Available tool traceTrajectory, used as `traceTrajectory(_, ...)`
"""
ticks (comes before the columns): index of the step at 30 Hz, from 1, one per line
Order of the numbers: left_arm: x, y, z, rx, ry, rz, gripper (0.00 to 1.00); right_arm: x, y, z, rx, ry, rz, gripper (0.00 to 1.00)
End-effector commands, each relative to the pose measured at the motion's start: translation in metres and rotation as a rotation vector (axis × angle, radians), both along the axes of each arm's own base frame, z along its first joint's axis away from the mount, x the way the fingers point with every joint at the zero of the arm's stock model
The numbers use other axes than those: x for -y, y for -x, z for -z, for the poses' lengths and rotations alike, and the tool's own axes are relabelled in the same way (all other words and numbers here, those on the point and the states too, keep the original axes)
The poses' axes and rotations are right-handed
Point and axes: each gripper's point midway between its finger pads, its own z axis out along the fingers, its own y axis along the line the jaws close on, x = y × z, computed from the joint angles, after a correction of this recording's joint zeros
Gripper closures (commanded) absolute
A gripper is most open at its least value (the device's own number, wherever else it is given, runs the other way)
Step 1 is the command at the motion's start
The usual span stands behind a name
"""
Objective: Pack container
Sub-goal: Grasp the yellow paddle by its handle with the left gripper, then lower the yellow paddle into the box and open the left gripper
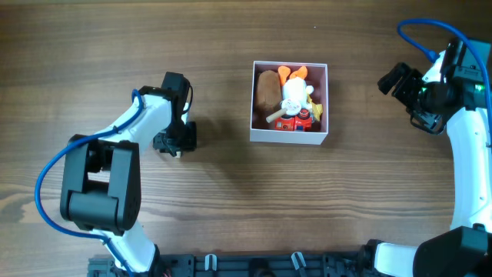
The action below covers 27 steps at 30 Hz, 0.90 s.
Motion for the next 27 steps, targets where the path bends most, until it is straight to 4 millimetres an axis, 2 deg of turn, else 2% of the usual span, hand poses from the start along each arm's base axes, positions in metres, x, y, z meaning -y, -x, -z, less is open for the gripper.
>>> traceTrajectory(1, -0.004, 0.006, 0.008, -0.016, -0.010, 0.038, 0.95, -0.001, -0.001, 0.003, -0.006, -0.012, 0.008, 0.00)
traceTrajectory(4, -0.004, 0.005, 0.005, -0.017, -0.010, 0.039, 0.96, -0.001, -0.001, 0.003, -0.006, -0.012, 0.008, 0.00)
traceTrajectory(7, -0.004, 0.005, -0.012, -0.042, -0.014, 0.040, 0.96, -0.001, -0.001, 0.003, -0.006, -0.012, 0.008, 0.00)
traceTrajectory(9, 0.002, -0.001, -0.036, -0.031, -0.003, 0.048, 0.96, -0.001, -0.001, 0.003, -0.005, -0.012, 0.008, 0.00)
traceTrajectory(11, 0.019, -0.012, -0.073, 0.016, 0.044, 0.071, 0.96, -0.001, -0.001, 0.003, -0.005, -0.012, 0.008, 0.00)
traceTrajectory(14, 0.056, -0.031, -0.130, 0.126, 0.146, 0.129, 0.96, -0.001, -0.001, 0.003, -0.005, -0.012, 0.008, 0.00)
traceTrajectory(16, 0.087, -0.040, -0.165, 0.214, 0.234, 0.186, 0.96, -0.001, -0.001, 0.003, -0.005, -0.012, 0.008, 0.00)
traceTrajectory(17, 0.109, -0.045, -0.184, 0.273, 0.289, 0.224, 0.96, -0.001, -0.001, 0.003, -0.005, -0.012, 0.008, 0.00)
traceTrajectory(19, 0.143, -0.052, -0.205, 0.356, 0.351, 0.261, 0.96, -0.001, -0.001, 0.003, -0.005, -0.012, 0.008, 0.00)
traceTrajectory(21, 0.183, -0.057, -0.217, 0.440, 0.411, 0.291, 0.96, -0.001, -0.001, 0.003, -0.006, -0.012, 0.008, 0.00)
traceTrajectory(23, 0.213, -0.057, -0.217, 0.467, 0.449, 0.304, 0.96, -0.001, -0.001, 0.003, -0.006, -0.012, 0.008, 0.00)
traceTrajectory(27, 0.263, -0.054, -0.193, 0.459, 0.486, 0.332, 0.96, -0.001, -0.001, 0.003, -0.005, -0.012, 0.008, 0.00)
